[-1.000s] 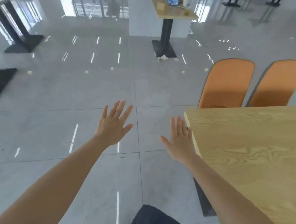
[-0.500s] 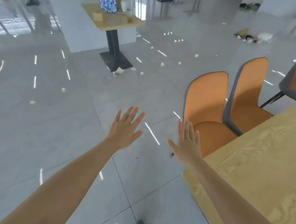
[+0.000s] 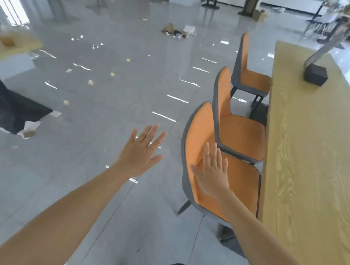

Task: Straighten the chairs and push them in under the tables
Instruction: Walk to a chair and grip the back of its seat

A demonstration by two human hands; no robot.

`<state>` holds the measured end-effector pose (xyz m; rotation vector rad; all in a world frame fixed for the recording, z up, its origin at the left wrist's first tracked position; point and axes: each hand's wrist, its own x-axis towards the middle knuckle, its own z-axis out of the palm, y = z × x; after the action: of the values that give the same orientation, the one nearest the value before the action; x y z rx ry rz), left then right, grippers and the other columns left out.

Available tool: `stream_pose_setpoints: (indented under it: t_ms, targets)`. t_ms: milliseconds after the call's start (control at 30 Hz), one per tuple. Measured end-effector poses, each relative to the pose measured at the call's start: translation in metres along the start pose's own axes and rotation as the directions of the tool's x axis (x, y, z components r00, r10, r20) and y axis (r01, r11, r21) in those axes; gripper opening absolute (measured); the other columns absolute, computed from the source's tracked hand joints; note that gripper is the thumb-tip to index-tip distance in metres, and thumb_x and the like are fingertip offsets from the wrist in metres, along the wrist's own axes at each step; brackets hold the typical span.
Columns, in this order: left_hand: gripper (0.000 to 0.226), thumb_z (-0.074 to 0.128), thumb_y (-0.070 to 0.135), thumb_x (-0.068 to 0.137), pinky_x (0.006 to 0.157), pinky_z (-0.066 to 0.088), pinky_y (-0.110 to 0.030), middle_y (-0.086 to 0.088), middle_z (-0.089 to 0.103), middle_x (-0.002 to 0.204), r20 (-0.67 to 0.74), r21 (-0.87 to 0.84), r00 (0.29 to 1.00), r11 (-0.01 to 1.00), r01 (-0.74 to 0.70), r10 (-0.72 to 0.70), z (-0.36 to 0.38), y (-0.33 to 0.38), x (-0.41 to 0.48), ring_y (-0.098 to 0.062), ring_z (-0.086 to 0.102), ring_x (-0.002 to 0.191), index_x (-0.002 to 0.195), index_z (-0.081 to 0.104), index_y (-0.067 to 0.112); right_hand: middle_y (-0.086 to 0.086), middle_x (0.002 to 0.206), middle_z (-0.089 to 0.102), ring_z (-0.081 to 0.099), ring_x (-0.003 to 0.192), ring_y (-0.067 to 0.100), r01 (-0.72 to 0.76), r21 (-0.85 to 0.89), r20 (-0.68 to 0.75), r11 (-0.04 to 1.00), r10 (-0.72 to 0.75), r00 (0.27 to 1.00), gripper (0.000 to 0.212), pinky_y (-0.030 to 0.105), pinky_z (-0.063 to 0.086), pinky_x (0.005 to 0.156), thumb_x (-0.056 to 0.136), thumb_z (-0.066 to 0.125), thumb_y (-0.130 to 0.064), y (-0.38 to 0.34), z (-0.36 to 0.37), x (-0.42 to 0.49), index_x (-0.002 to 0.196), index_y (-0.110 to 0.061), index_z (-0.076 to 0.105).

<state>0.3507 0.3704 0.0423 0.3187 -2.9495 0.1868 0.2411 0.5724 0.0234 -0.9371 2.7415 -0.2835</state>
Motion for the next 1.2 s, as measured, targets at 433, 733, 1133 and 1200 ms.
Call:
stream_pose_setpoints:
  t_ms: [433,733,1133,1200]
  targets:
    - [0.060,0.031,0.049,0.081,0.087,0.051,-0.051,-0.010,0.060,0.131,-0.003,-0.078,0.851,0.849,-0.523,0.525,0.079,-0.057,0.282,-0.026,0.061,0.116,0.133,0.038,0.018,0.006,0.155,-0.026,-0.022,0.144,0.024,-0.393,0.108,-0.049,0.913,0.400,0.915,0.076,0.044,-0.009,0.117,0.096,0.021,-0.055,-0.003,-0.017,0.199,0.144,-0.018,-0.025]
    - [0.061,0.033,0.048,0.082,0.088,0.050,-0.053,-0.016,0.057,0.133,-0.046,-0.074,0.538,0.534,-0.842,0.842,0.108,-0.020,0.432,-0.031,0.058,0.119,0.134,0.036,0.016,0.004,0.155,-0.027,-0.022,0.144,0.023,-0.680,0.186,-0.040,0.709,0.697,0.716,0.076,0.044,-0.011,0.117,0.095,0.021,-0.056,0.024,-0.040,0.273,0.145,-0.020,-0.024]
    - [0.073,-0.009,0.057,0.090,0.102,0.038,-0.054,-0.013,0.042,0.146,-0.048,-0.176,-0.076,-0.083,-0.981,0.996,0.120,0.029,0.502,-0.030,0.044,0.132,0.145,0.020,0.018,0.002,0.154,-0.028,-0.024,0.143,0.021,-0.940,0.334,0.034,0.073,0.995,0.089,0.075,0.042,-0.014,0.116,0.095,0.020,-0.056,-0.021,-0.030,0.292,0.144,-0.022,-0.026]
    - [0.078,-0.017,0.064,0.083,0.112,0.023,-0.054,-0.011,0.025,0.154,-0.062,-0.198,-0.153,-0.162,-0.967,0.986,0.127,0.026,0.506,-0.031,0.027,0.142,0.144,0.004,0.022,0.002,0.154,-0.030,-0.025,0.143,0.021,-0.940,0.341,0.073,0.007,0.997,0.034,0.075,0.043,-0.012,0.117,0.096,0.019,-0.055,-0.039,-0.025,0.296,0.140,-0.022,-0.031]
